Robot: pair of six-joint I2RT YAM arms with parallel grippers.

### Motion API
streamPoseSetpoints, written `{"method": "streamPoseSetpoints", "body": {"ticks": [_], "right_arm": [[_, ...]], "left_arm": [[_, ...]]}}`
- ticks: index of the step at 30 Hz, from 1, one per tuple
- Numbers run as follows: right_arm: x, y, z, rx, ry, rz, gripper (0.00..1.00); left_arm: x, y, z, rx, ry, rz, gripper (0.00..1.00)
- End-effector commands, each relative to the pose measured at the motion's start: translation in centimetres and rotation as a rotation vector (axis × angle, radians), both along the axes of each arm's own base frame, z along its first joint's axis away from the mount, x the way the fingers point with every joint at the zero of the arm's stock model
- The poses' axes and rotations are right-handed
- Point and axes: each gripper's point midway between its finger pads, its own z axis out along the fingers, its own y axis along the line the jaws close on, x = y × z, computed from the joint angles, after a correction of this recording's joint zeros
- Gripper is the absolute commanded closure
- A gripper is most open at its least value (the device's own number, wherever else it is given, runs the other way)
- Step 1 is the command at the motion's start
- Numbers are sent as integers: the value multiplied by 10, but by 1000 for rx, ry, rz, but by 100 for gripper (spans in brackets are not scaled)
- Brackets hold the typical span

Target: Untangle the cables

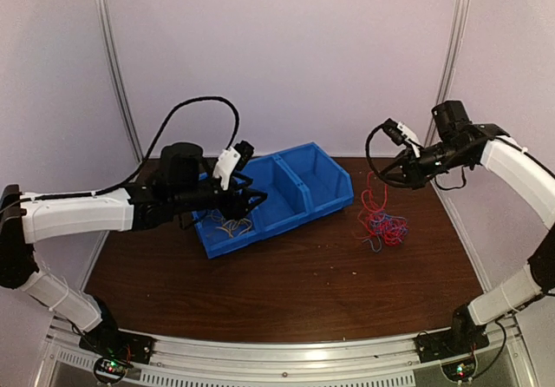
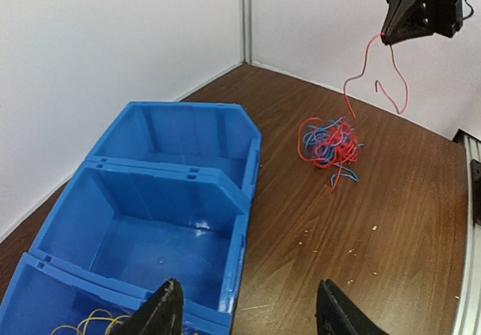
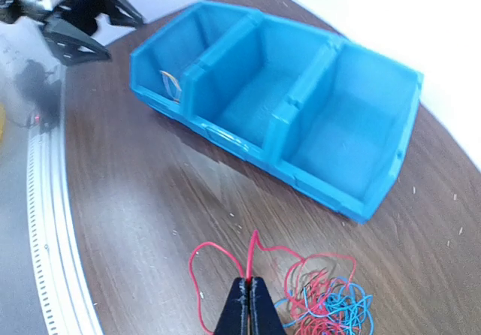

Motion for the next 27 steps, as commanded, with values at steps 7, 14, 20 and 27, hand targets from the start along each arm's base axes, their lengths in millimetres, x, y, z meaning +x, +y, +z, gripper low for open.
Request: {"method": "streamPoseSetpoints", "body": {"ticks": [7,14,20,27], "right_arm": [[-92,29,106,236,-214,303,100],[-109,39,147,282,-283,386,100],[-122,45,193,336,-352,436,100],[-126,47,203,353,-365,447,100]], "left_arm": [[-61,-53,59,-236,-129,-272,38],[-80,-96,93,-419,-219,-276,38],[-75,-146,103,-479,-240,-325,38],[-76,-183,105,-572,-198,-433,38]]}}
